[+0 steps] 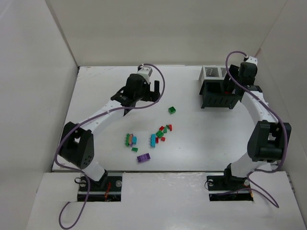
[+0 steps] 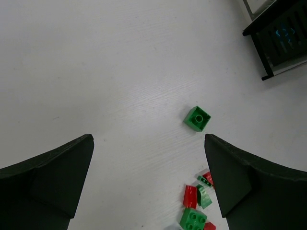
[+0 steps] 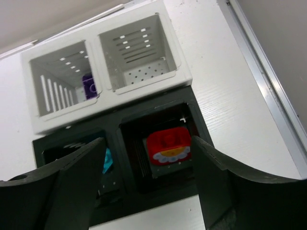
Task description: Sort the legos into containers by color
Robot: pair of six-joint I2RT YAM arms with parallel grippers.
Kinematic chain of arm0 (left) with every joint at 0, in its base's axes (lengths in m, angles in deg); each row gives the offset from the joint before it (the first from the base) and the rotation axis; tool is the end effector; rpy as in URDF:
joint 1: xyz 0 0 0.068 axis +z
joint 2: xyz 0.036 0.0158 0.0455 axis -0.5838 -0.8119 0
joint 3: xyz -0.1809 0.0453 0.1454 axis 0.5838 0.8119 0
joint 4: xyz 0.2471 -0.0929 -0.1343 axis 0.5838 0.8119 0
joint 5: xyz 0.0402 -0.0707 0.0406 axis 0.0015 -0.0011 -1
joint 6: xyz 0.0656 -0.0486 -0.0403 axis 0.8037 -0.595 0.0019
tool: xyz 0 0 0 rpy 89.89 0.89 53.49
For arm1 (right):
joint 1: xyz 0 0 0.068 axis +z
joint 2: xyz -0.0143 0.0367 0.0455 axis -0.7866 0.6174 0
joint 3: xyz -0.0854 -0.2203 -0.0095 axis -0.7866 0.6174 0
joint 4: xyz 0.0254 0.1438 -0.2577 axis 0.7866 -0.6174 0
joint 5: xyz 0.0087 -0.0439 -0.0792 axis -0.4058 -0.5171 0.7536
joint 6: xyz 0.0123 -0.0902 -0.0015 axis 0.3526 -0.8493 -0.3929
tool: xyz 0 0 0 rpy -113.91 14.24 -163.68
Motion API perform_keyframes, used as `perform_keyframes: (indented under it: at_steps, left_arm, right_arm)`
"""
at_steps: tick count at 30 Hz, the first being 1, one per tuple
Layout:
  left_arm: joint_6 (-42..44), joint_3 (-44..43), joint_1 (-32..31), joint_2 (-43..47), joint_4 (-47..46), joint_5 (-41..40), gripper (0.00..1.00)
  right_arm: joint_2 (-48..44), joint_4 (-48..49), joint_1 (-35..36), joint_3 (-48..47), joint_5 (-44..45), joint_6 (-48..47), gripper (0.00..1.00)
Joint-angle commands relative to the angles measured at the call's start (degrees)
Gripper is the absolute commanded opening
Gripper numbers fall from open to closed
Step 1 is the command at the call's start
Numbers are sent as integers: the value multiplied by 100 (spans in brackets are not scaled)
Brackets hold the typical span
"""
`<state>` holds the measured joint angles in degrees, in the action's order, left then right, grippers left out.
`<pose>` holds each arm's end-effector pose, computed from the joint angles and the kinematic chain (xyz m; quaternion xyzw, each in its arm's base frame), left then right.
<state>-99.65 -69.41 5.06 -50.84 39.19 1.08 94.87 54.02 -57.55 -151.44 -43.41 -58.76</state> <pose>0.3885 -0.2335 0.2391 0.1527 0.8074 -0.2131 0.5286 0.4481 -0.0587 0.2318 0.1736 0.8388 -0.0467 0.5140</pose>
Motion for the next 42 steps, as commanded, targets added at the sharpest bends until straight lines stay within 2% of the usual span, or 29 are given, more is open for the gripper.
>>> perform_keyframes:
  at_steps: [1, 5, 11, 14, 15, 16, 20, 25, 26, 31, 34, 36, 39, 42]
  left_arm:
    - [-70, 348, 33, 442, -59, 234, 100]
    - [-263, 935, -28, 767, 143, 358, 100]
    - [-1141, 1842, -28, 1794, 354, -107, 100]
    - [-1888, 2185, -81, 2165, 836, -818, 100]
    - [-2125, 2186, -81, 2340, 1299, -1028, 100]
    - [-2640, 2255, -81, 2472, 1547, -1413, 100]
    - [-3207, 2580, -81, 2719, 2322, -1576, 98]
    - [-3918, 2906, -81, 3114, 2814, -1742, 87]
    - [-4329, 2959, -81, 3115, 3050, -1743, 90]
    - [-4518, 3389, -81, 3361, 3027, -1752, 84]
    - [-4037, 3583, -81, 3440, 2483, -1340, 81]
    - [-4034, 3653, -29, 3370, 2402, -1338, 81]
    - [-4534, 3653, 173, 3221, 2543, -1522, 79]
    - [-5087, 3539, 288, 3220, 2692, -1882, 67]
  right_arm:
    - [-667, 310, -39, 177, -382, -1, 77]
    - [-1186, 310, -39, 546, -690, -1, 79]
    - [-1819, 258, 847, 889, -462, -133, 85]
    - [-1820, 196, 1382, 889, -672, -133, 86]
    - [-1768, 196, 1524, 889, -734, -194, 86]
    - [-1628, 196, 1786, 889, -734, -195, 86]
    - [-1398, 143, 2184, 828, -734, -248, 86]
    - [-1135, 20, 2474, 722, -734, -248, 85]
    - [-1134, -32, 2544, 722, -734, -248, 85]
    - [-1029, -32, 2677, 722, -734, -248, 85]
    - [-967, -85, 2677, 670, -734, -248, 85]
    - [-906, -137, 2677, 670, -734, -248, 85]
    - [-906, -199, 2729, 599, -734, -300, 83]
    - [-853, -252, 2729, 599, -734, -300, 83]
